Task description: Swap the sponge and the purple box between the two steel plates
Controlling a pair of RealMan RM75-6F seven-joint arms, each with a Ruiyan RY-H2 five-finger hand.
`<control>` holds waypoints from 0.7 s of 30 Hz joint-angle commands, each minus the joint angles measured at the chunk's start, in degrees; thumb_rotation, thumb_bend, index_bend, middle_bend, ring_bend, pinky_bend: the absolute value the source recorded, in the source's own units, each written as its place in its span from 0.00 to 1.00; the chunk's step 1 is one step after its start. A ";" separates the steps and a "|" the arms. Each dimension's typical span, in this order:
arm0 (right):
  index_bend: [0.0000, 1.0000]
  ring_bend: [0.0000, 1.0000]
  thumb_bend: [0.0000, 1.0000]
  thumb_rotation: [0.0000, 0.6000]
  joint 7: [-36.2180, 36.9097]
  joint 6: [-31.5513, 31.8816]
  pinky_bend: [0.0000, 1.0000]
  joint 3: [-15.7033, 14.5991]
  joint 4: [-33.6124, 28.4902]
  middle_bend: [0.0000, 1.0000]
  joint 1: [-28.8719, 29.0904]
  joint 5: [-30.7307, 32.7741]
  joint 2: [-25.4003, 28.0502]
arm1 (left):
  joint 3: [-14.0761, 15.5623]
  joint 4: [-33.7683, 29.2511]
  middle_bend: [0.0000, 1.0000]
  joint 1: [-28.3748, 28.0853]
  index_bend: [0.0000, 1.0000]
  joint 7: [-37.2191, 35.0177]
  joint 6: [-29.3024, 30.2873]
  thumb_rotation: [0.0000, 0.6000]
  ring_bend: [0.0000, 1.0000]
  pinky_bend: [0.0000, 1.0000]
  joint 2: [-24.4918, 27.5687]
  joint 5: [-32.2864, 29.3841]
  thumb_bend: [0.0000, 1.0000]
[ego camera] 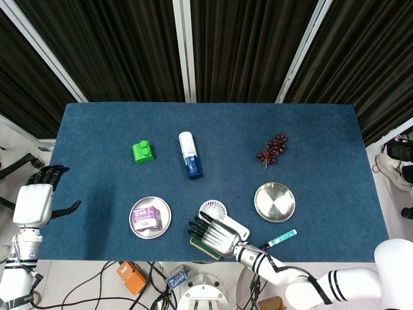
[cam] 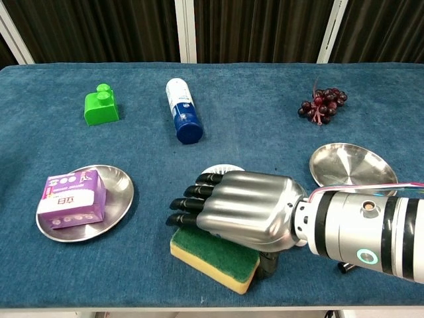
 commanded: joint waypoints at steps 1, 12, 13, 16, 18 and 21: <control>0.59 0.29 0.40 1.00 0.63 1.52 0.17 -0.66 0.62 0.40 0.51 -1.08 -0.36 | -0.09 0.06 0.17 0.12 0.20 -0.19 -0.03 0.87 0.14 0.24 0.02 0.08 0.10; 0.69 0.36 0.40 1.00 10.73 8.15 0.24 -0.39 0.71 0.48 -0.30 -10.90 1.18 | -0.57 0.31 0.17 0.48 0.20 -0.24 -0.44 0.88 0.14 0.24 -0.11 0.25 0.10; 0.69 0.36 0.40 1.00 11.95 9.05 0.24 -0.14 0.40 0.48 -0.54 -11.87 1.73 | -0.62 0.26 0.17 0.51 0.20 -0.33 -0.45 0.88 0.14 0.24 -0.08 0.27 0.10; 0.69 0.36 0.40 1.00 16.03 12.40 0.25 0.80 -0.91 0.48 -1.65 -14.58 4.68 | -0.76 0.25 0.17 0.58 0.20 -0.51 -0.49 0.89 0.14 0.24 0.03 0.45 0.10; 0.69 0.36 0.40 1.00 18.71 14.84 0.25 1.26 -2.09 0.48 -2.85 -15.68 8.09 | -0.74 0.36 0.17 0.65 0.20 -0.72 -0.45 0.89 0.14 0.24 0.09 0.86 0.10; 0.68 0.36 0.40 1.00 22.16 17.90 0.25 1.06 -2.52 0.48 -5.10 -16.43 14.22 | -0.54 0.62 0.17 0.71 0.20 -0.83 -0.32 0.88 0.14 0.24 0.11 1.92 0.10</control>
